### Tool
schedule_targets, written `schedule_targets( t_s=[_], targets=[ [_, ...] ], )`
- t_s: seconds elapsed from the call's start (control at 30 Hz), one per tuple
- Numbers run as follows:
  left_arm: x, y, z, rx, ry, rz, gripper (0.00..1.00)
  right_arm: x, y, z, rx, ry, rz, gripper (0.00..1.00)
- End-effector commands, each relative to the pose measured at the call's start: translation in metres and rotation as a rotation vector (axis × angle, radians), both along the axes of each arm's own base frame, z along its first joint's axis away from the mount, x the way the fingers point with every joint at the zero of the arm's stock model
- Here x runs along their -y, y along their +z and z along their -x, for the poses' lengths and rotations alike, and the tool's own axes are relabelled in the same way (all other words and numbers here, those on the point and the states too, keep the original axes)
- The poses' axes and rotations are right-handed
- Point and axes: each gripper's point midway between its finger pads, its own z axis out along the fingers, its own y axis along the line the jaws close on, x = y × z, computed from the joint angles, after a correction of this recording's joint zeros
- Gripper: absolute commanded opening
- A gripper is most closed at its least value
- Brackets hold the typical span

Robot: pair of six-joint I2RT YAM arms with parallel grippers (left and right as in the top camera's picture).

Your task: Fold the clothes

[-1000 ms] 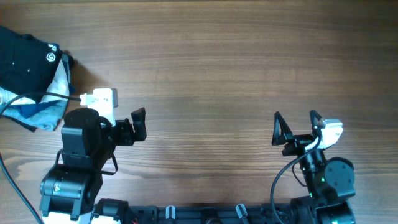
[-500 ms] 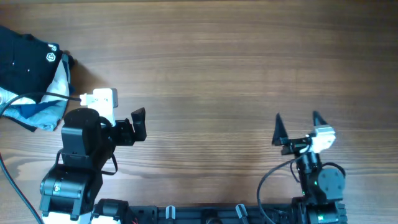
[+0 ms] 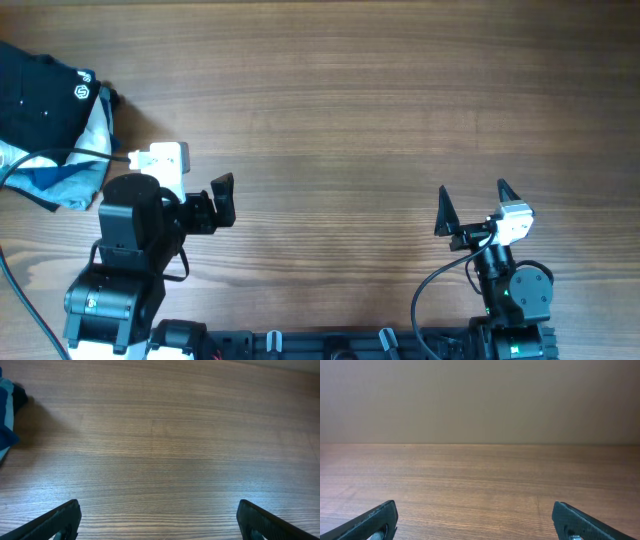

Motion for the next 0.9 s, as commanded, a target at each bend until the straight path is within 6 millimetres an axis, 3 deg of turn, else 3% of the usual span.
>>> schedule_targets(
  t_s=[0.0, 0.4, 0.6, 0.73, 0.87],
  targets=[
    [-0.002, -0.002, 0.0, -0.001, 0.015, -0.004, 1.0, -0.003, 0.003, 0.001, 0.016, 0.018, 0.017, 1.0],
    [-0.002, 0.002, 0.002, 0.014, 0.015, -0.002, 1.0, -0.003, 0.003, 0.001, 0.016, 0.018, 0.017, 1.0],
    [-0.002, 0.005, 0.028, 0.052, -0.005, 0.02, 1.0, -0.003, 0.003, 0.001, 0.016, 0.018, 0.017, 1.0],
    [-0.003, -0.016, 0.041, 0.113, -0.005, 0.029, 1.0, -0.003, 0.003, 0.001, 0.016, 0.018, 0.016, 1.0],
    [-0.003, -0.037, 0.041, 0.25, -0.007, 0.049, 1.0, -0.003, 0.003, 0.001, 0.016, 0.018, 0.017, 1.0]
  ],
)
